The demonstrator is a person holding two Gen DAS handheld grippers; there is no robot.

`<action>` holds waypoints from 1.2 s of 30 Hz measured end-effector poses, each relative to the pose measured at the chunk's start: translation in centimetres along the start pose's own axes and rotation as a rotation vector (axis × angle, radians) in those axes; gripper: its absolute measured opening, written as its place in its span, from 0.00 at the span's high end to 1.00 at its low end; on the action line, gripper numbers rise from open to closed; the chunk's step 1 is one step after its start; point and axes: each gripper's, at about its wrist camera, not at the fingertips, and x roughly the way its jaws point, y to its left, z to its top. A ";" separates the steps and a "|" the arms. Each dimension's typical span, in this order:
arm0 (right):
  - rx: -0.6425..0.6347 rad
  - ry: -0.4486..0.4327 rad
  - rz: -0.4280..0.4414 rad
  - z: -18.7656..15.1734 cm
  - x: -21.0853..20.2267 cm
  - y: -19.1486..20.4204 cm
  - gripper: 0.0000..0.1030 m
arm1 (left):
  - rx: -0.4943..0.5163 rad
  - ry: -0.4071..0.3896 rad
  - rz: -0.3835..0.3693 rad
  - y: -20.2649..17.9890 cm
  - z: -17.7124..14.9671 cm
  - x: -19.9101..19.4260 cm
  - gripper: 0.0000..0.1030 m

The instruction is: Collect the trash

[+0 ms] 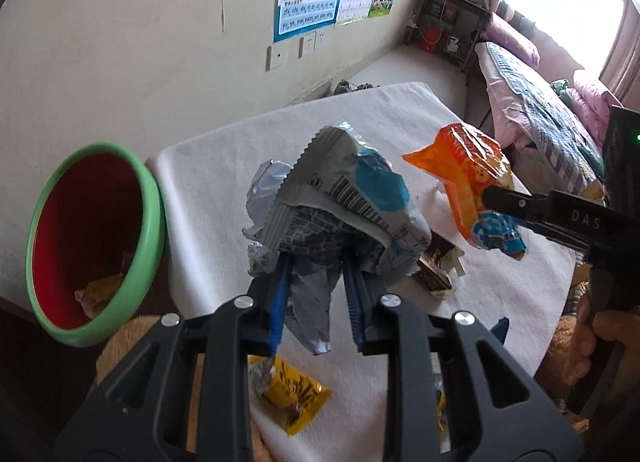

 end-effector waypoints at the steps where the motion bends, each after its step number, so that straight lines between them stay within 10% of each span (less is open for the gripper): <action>1: -0.002 0.001 -0.003 0.0 0.0 0.1 0.60 | -0.005 0.008 -0.001 0.1 -0.3 0.1 0.76; 10: 0.009 -0.005 -0.011 0.1 0.0 -0.3 0.60 | -0.034 0.084 0.013 1.2 -2.5 1.4 0.75; 19: 0.015 0.003 -0.015 0.2 0.3 -0.4 0.60 | 0.032 0.072 0.017 0.4 -2.2 2.3 0.47; 21: 0.016 0.003 -0.015 0.2 0.3 -0.4 0.60 | 0.065 0.086 0.020 -0.3 -2.1 2.8 0.29; 36: 0.022 0.015 -0.004 0.1 0.7 -0.5 0.59 | 0.079 0.164 -0.016 -1.5 -4.4 4.4 0.32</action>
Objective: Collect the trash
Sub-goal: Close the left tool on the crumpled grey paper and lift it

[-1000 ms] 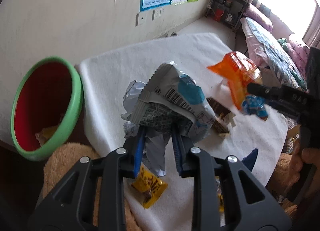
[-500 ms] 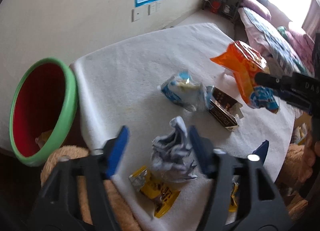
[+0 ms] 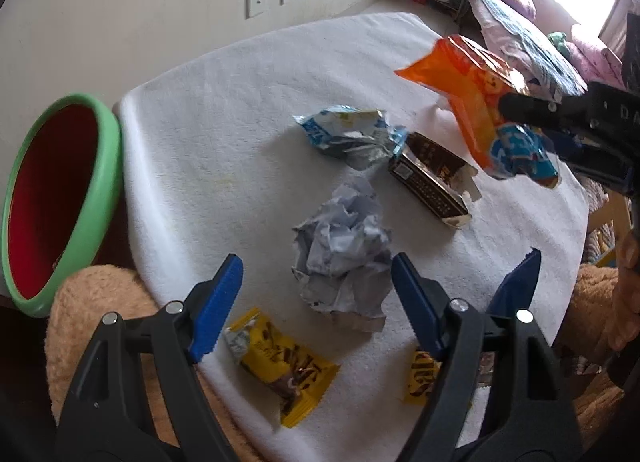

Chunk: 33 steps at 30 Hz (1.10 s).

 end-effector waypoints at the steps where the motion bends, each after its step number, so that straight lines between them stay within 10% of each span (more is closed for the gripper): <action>1: 0.001 0.000 0.000 0.0 0.0 -0.1 0.59 | 0.003 0.006 -0.007 -0.1 -0.1 0.1 0.36; 12: -0.001 -0.001 -0.005 0.0 0.0 0.0 0.59 | -0.018 -0.029 -0.045 0.1 -0.2 -1.6 0.95; 19: -0.004 -0.005 -0.005 -0.2 -0.1 0.0 0.59 | -0.024 -0.095 -0.028 0.7 1.1 -3.3 0.95; 24: -0.001 0.001 -0.006 -0.2 0.0 0.0 0.59 | -0.072 -0.053 -0.069 1.3 0.6 -2.0 0.53; 33: 0.002 0.004 -0.007 -0.1 0.1 0.0 0.59 | 0.009 0.019 -0.088 -1.5 1.0 2.0 0.43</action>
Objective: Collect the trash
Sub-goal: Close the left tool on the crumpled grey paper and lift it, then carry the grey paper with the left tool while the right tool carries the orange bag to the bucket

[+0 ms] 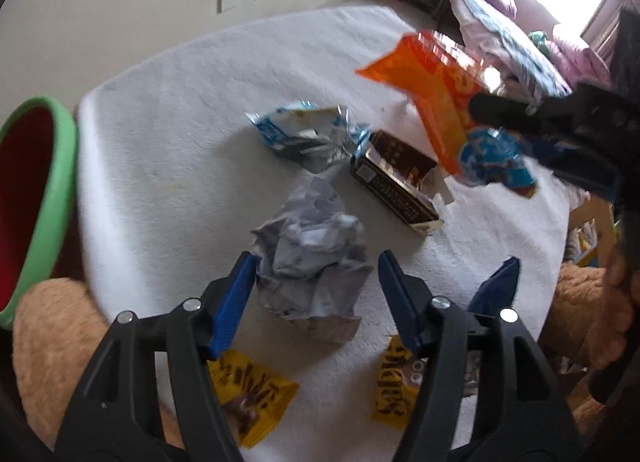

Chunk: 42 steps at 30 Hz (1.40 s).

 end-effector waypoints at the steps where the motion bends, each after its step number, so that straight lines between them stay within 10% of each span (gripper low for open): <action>1: 0.001 -0.002 0.000 0.0 0.0 0.0 0.59 | 0.001 -0.003 0.011 0.0 0.0 0.2 0.47; 23: -0.057 -0.030 -0.061 -0.5 -1.3 1.4 0.60 | -0.085 -0.223 0.119 5.9 0.8 -10.4 0.53; 32: -0.152 -0.164 -0.011 -0.3 -6.3 8.0 0.59 | -0.135 -0.317 0.183 9.8 1.7 -14.5 0.53; 42: -0.224 -0.098 0.065 -0.4 -2.8 15.4 0.59 | -0.156 -0.333 0.219 13.1 1.2 -15.1 0.53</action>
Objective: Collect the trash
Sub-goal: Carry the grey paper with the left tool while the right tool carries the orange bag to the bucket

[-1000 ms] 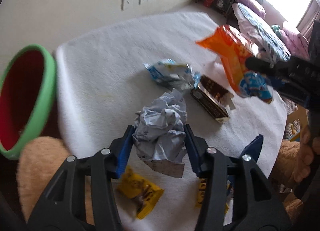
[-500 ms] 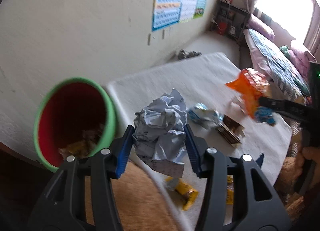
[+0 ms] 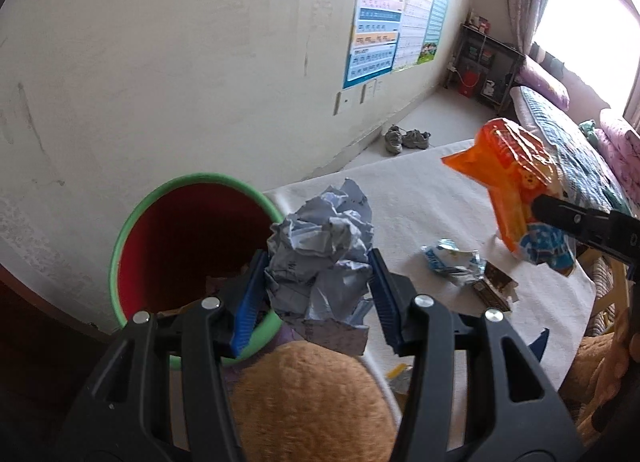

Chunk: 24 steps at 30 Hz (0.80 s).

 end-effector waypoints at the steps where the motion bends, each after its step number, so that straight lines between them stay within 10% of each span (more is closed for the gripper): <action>1: -0.006 0.005 0.004 -0.1 0.4 0.5 0.59 | -0.007 0.001 0.008 0.6 0.0 0.1 0.53; 24: -0.126 0.209 0.106 -1.2 10.0 10.8 0.58 | -0.145 0.061 0.121 10.2 -2.0 1.7 0.53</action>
